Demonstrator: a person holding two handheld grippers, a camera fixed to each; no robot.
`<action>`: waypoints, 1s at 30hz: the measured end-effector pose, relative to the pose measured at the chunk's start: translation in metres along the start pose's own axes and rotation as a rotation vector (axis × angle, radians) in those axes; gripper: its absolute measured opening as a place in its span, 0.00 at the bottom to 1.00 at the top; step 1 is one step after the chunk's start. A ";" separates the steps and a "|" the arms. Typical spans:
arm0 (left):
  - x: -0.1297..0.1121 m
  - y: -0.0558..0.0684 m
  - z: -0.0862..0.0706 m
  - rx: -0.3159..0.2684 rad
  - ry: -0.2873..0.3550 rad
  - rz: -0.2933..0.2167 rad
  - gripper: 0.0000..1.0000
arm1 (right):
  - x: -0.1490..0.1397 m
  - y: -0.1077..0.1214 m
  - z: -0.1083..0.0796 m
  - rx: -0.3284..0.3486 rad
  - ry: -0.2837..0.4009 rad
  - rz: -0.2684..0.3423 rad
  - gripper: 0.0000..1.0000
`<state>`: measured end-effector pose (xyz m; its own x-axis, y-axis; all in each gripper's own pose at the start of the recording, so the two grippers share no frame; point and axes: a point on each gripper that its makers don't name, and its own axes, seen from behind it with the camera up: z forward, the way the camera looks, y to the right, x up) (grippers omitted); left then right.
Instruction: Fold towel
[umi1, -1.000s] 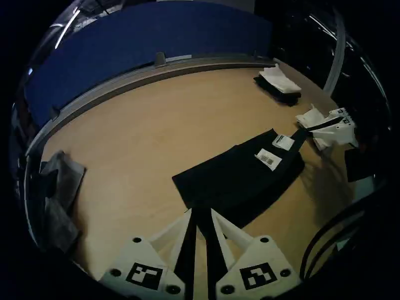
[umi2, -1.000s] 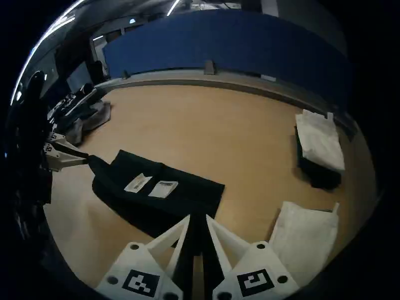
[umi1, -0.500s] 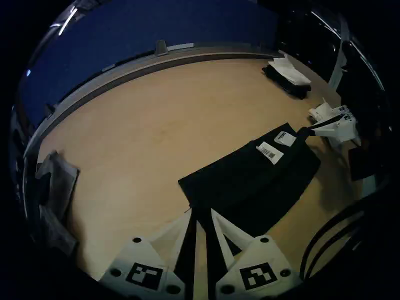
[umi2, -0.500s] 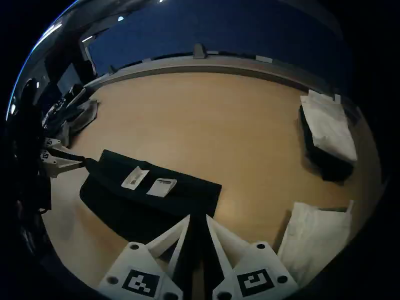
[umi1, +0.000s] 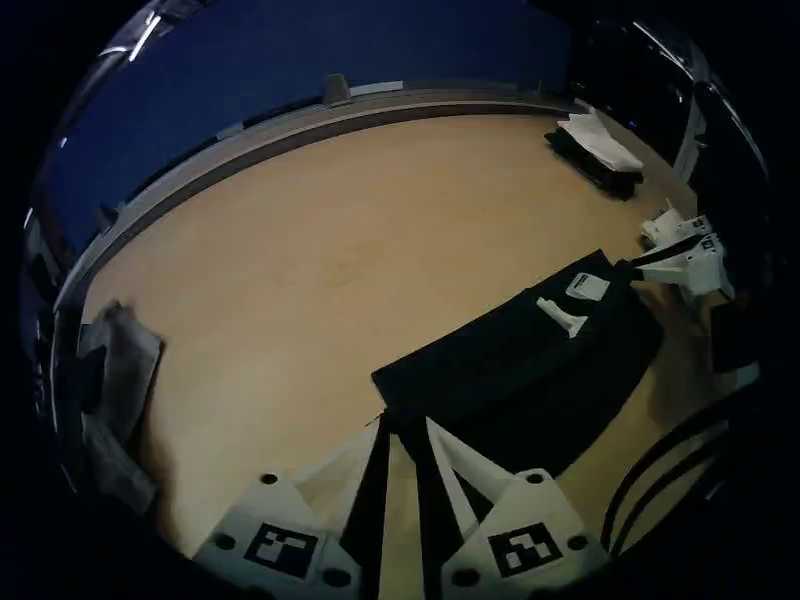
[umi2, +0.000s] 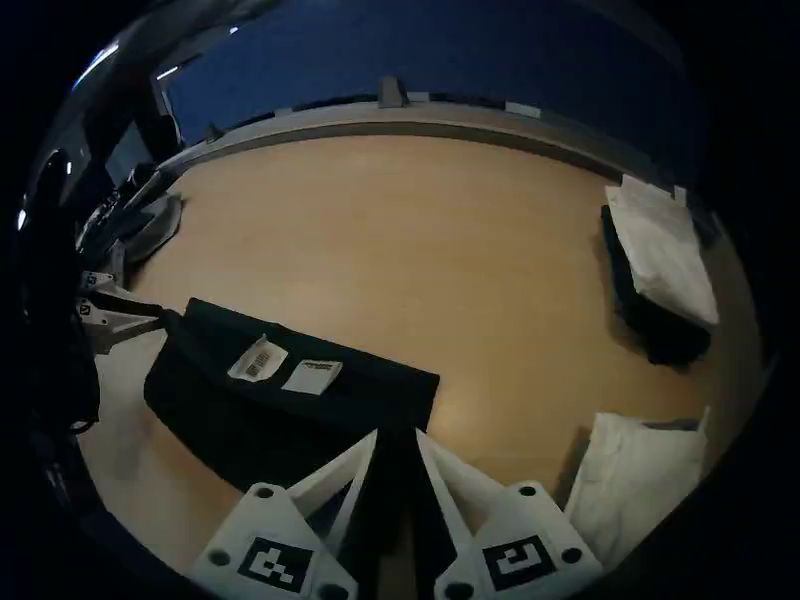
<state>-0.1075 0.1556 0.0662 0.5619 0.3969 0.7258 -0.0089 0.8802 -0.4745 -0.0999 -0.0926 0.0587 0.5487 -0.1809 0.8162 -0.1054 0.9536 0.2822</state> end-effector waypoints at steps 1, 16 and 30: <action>0.000 -0.001 0.001 0.006 -0.001 0.000 0.20 | 0.000 0.001 0.001 -0.005 -0.001 0.001 0.16; 0.011 -0.024 0.006 0.084 0.027 -0.002 0.45 | 0.009 0.017 0.006 -0.083 0.028 0.013 0.55; 0.021 -0.032 -0.004 0.102 0.065 -0.036 0.80 | 0.023 0.026 -0.003 -0.116 0.078 0.016 1.00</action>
<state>-0.0921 0.1343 0.0947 0.6155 0.3497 0.7063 -0.0695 0.9168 -0.3933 -0.0879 -0.0715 0.0836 0.6109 -0.1502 0.7773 -0.0205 0.9785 0.2052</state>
